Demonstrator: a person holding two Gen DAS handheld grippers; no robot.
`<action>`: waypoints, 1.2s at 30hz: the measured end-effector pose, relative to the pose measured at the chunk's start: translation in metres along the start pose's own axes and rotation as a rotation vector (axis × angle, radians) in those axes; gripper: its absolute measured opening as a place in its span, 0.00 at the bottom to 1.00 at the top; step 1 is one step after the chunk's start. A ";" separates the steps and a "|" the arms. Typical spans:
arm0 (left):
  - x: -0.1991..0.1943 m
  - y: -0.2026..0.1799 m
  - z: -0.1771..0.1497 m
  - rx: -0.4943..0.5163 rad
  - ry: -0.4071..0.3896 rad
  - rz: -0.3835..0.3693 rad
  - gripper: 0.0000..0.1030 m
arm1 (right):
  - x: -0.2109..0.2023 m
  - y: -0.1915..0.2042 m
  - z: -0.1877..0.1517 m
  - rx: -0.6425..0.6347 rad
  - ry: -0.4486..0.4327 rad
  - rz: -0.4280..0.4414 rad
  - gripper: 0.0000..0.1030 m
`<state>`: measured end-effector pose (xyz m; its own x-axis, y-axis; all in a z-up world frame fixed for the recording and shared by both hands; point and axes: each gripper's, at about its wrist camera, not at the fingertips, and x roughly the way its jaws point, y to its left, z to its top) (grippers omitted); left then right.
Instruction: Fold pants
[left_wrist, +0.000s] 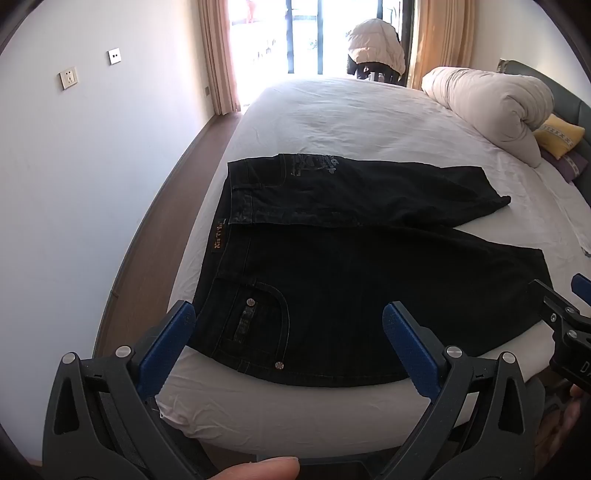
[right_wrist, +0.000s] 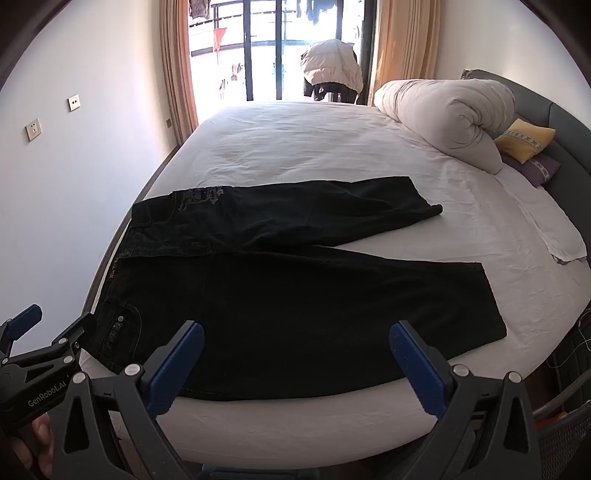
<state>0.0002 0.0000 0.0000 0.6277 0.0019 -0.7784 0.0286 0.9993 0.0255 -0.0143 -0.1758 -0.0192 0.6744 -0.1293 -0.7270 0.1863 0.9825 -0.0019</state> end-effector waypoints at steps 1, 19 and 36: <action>0.000 0.000 0.000 0.001 0.001 0.001 1.00 | 0.000 0.000 -0.001 0.000 0.000 0.000 1.00; 0.004 0.000 -0.001 0.006 -0.005 0.031 1.00 | 0.002 0.002 -0.005 -0.002 0.008 0.008 1.00; 0.155 0.028 0.130 0.299 0.021 -0.151 1.00 | 0.070 -0.025 0.058 -0.087 -0.042 0.222 1.00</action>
<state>0.1993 0.0232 -0.0390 0.5831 -0.1420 -0.7999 0.3496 0.9326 0.0893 0.0692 -0.2174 -0.0305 0.7212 0.0874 -0.6872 -0.0306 0.9951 0.0945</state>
